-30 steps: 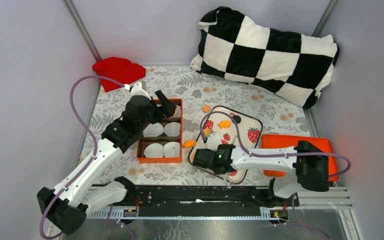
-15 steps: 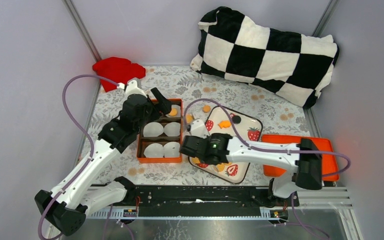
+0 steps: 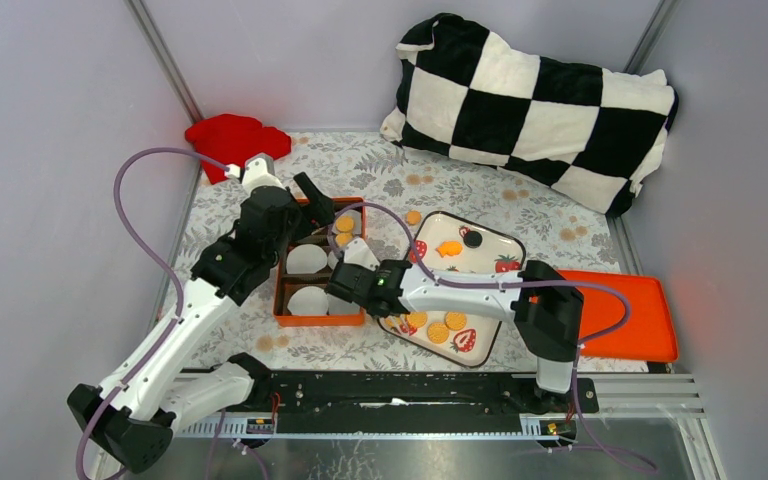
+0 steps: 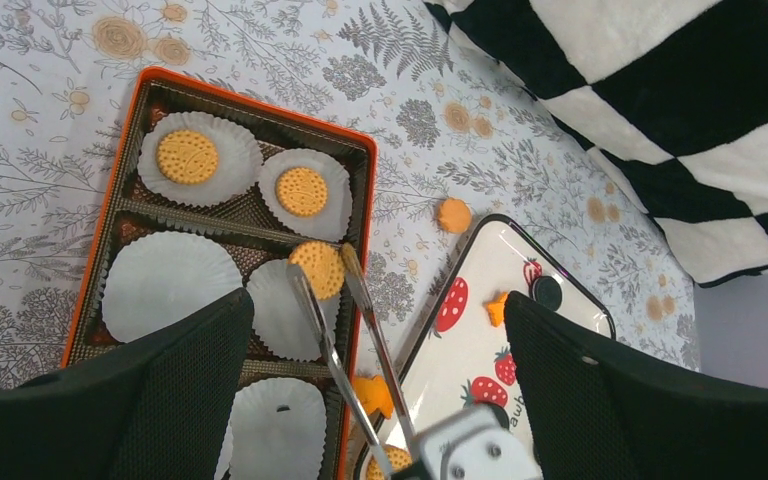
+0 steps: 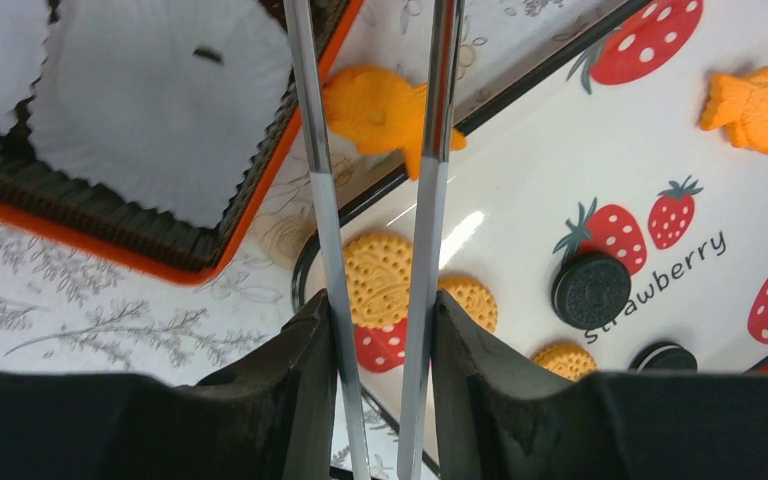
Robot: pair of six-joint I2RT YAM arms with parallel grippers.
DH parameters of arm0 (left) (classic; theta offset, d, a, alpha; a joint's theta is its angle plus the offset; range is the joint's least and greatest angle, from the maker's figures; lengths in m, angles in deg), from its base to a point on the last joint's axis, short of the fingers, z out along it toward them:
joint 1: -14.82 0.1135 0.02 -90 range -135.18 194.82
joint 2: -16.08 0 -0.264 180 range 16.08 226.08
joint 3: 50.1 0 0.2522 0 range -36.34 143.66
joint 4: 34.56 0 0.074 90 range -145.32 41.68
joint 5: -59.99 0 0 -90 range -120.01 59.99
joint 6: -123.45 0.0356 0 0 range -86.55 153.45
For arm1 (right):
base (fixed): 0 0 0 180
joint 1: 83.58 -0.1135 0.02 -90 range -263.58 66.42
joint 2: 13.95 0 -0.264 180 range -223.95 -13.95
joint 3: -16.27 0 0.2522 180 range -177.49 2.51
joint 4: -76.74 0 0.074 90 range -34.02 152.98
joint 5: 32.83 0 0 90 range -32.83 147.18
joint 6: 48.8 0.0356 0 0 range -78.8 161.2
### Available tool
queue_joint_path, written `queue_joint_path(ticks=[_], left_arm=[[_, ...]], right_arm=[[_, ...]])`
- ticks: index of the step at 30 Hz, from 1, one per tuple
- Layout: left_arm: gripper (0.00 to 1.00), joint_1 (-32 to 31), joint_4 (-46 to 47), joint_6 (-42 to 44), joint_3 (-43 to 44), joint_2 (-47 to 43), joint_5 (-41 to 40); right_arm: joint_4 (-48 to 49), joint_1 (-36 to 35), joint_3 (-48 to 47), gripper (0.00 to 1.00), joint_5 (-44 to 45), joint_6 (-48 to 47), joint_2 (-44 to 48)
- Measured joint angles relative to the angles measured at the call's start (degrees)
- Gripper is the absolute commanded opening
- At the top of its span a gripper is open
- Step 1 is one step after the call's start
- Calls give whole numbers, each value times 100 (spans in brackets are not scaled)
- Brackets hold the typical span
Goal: Pack the cookies
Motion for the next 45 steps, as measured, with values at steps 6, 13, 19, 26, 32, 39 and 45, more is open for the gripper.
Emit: queue_joint_path(ticks=[6, 13, 19, 26, 32, 39, 45], left_arm=[[99, 0, -2, 35, 0, -22, 7], [99, 22, -2, 42, 0, -22, 9], [99, 22, -2, 48, 0, -22, 11], [99, 22, -4, 46, 0, -22, 15], [99, 22, -2, 44, 0, -22, 20], [99, 22, -2, 44, 0, -22, 122], [99, 22, 0, 46, 0, -24, 136]], right_arm=[[243, 278, 127, 19, -24, -96, -9], [452, 286, 468, 20, -74, -90, -9], [608, 284, 837, 10, -190, -66, 4], [540, 116, 863, 7, -195, -63, 396], [356, -83, 815, 16, -197, -66, 656], [136, -90, 710, 44, -175, -50, 496], [116, -90, 706, 47, -127, -20, 417]])
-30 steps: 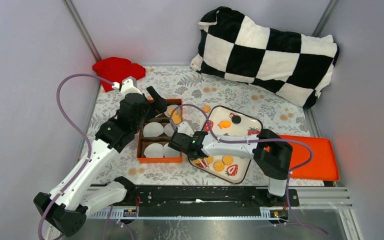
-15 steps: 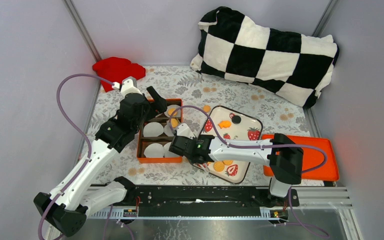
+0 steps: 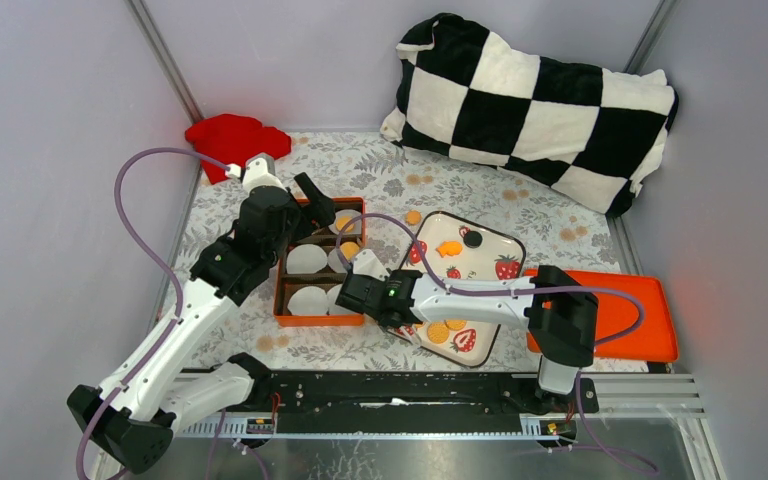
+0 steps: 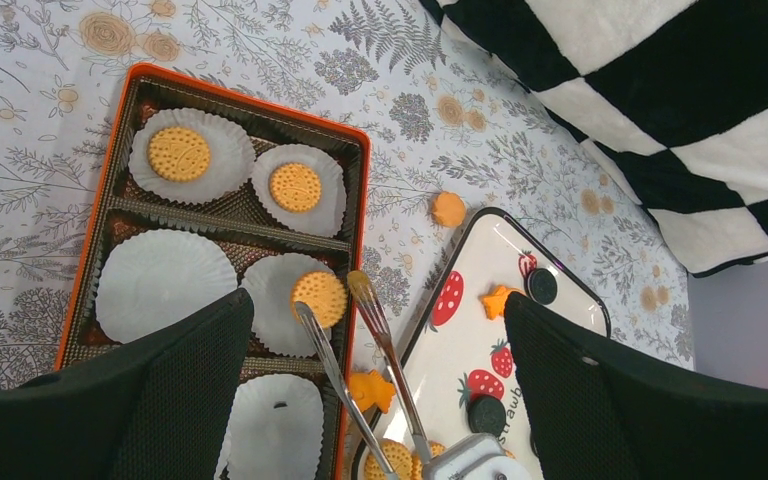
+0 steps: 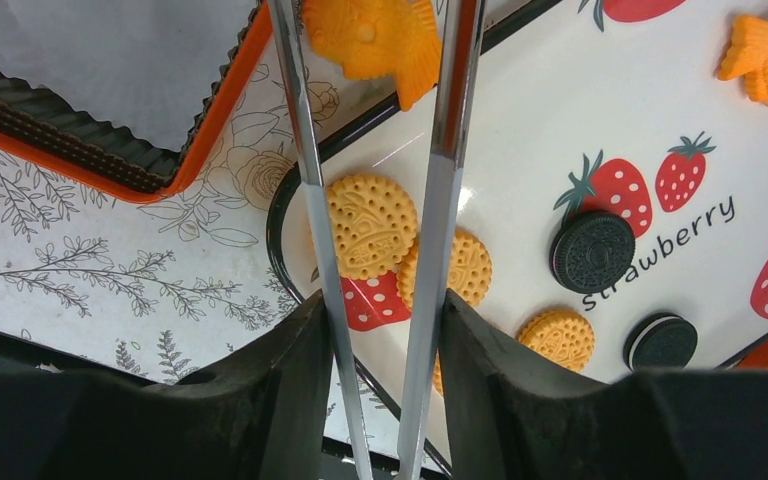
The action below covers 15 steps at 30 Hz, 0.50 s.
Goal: Pack the cookies
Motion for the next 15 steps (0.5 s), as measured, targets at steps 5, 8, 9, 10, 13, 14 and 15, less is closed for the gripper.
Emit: queue_joint_path(ticks=[5, 8, 9, 10, 13, 14, 15], left_arm=[[99, 0, 2, 0, -2, -31, 28], [99, 0, 2, 0, -2, -31, 31], [99, 0, 4, 0, -4, -31, 31], [99, 0, 4, 0, -7, -31, 31], [99, 0, 4, 0, -11, -31, 57], [99, 0, 4, 0, -11, -31, 74], [99, 0, 4, 0, -11, -28, 81]], right_arm=[[2, 0, -4, 50, 2, 17, 0], [7, 0, -4, 35, 4, 17, 0], [7, 0, -4, 31, 4, 28, 0], [9, 0, -4, 30, 15, 28, 0], [20, 0, -4, 23, 79, 87, 15], [13, 0, -4, 21, 127, 125, 37], [4, 0, -2, 20, 162, 157, 61]])
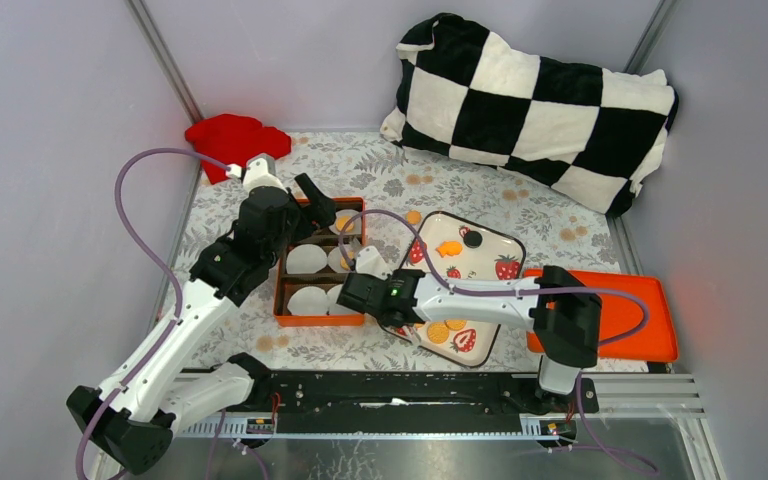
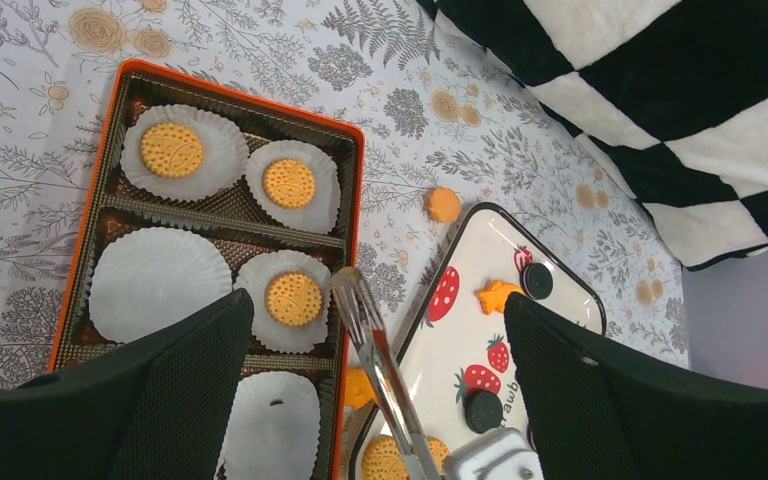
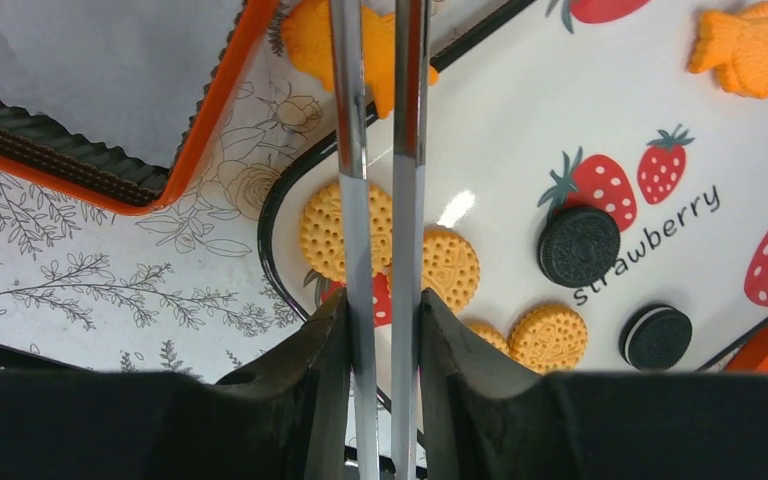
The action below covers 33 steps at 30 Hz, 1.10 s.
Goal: Pack the cookies
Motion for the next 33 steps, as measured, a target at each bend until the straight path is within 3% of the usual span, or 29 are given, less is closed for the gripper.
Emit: queue_joint_path(ticks=[5, 14, 33], left_arm=[[99, 0, 2, 0, 0, 11, 59], [99, 0, 44, -4, 0, 101, 267], [99, 0, 407, -50, -42, 299, 1003]], right_arm=[[-166, 0, 221, 20, 186, 337, 463], [-1204, -4, 774, 35, 365, 1102, 1998], [-2186, -411, 1626, 46, -201, 2345, 3477]])
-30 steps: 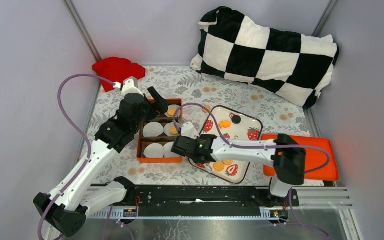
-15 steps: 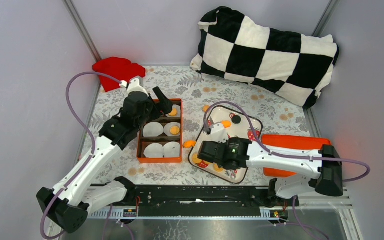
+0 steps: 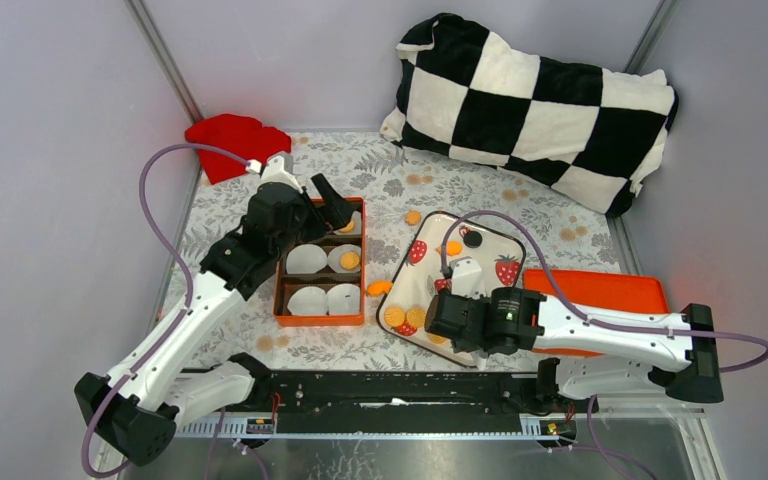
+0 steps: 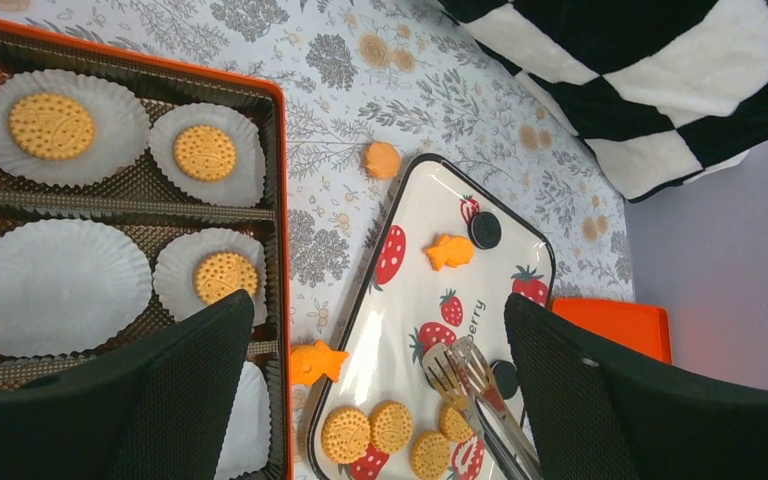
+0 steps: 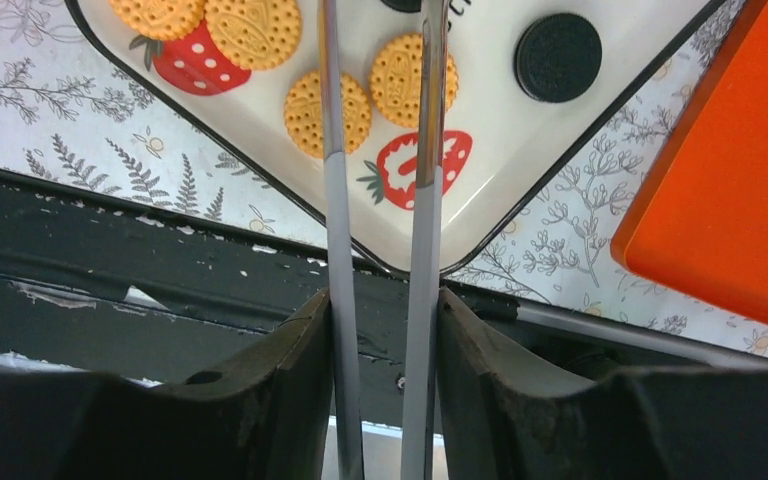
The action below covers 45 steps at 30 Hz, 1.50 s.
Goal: Pack the cookies
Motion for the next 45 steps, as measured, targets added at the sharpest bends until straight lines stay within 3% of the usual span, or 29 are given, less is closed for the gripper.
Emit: queue_joint_path(ticks=[12, 36, 45], left_arm=[[99, 0, 35, -94, -175, -151, 170], [99, 0, 337, -328, -850, -487, 450], [99, 0, 415, -337, -872, -487, 479]], right_arm=[[-275, -92, 162, 48, -96, 367, 190], [-1602, -186, -490, 48, 280, 586, -544], [-1327, -188, -413, 48, 264, 612, -509]])
